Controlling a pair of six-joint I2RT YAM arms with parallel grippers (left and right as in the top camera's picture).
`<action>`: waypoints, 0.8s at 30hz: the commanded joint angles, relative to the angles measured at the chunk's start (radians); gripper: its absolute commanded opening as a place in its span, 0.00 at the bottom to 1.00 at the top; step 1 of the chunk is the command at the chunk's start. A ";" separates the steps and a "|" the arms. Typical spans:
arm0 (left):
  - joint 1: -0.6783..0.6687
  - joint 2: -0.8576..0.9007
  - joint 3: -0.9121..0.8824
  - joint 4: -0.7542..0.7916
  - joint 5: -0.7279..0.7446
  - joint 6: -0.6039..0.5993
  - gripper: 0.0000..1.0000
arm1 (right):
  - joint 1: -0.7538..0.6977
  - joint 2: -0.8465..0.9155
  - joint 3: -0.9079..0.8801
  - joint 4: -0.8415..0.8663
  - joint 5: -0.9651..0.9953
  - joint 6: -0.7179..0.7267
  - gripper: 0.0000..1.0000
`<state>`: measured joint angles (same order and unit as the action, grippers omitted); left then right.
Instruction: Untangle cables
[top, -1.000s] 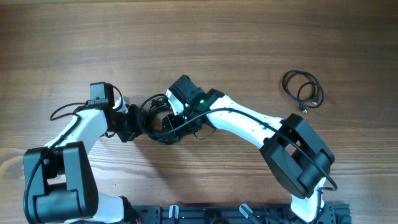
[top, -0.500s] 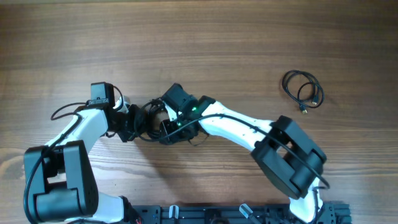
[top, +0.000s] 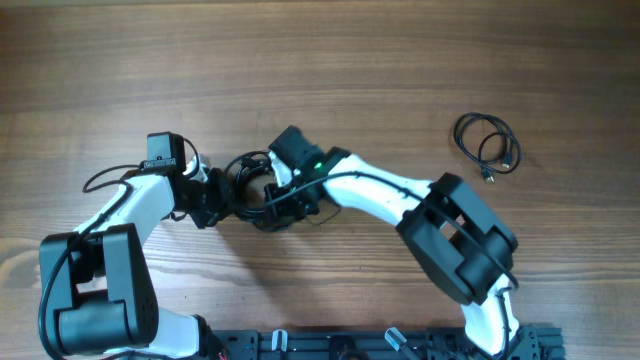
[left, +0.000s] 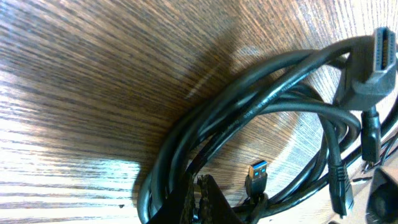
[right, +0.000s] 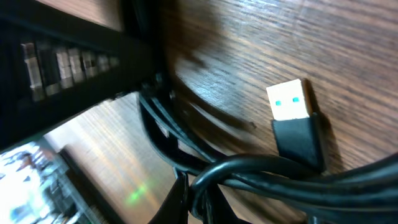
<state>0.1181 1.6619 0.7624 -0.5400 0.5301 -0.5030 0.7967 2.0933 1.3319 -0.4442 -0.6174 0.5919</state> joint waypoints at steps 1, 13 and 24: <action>-0.004 0.022 -0.018 -0.002 -0.051 -0.002 0.09 | -0.104 -0.013 -0.010 0.020 -0.336 -0.116 0.04; -0.004 0.022 -0.071 0.007 -0.173 -0.003 0.06 | -0.343 -0.045 -0.010 0.257 -0.922 -0.113 0.04; -0.004 0.022 -0.080 0.010 -0.236 -0.003 0.06 | -0.536 -0.045 -0.011 0.254 -0.995 -0.104 0.04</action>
<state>0.1047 1.6520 0.7200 -0.5148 0.5018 -0.5129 0.2653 2.0750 1.3041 -0.1890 -1.5566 0.4900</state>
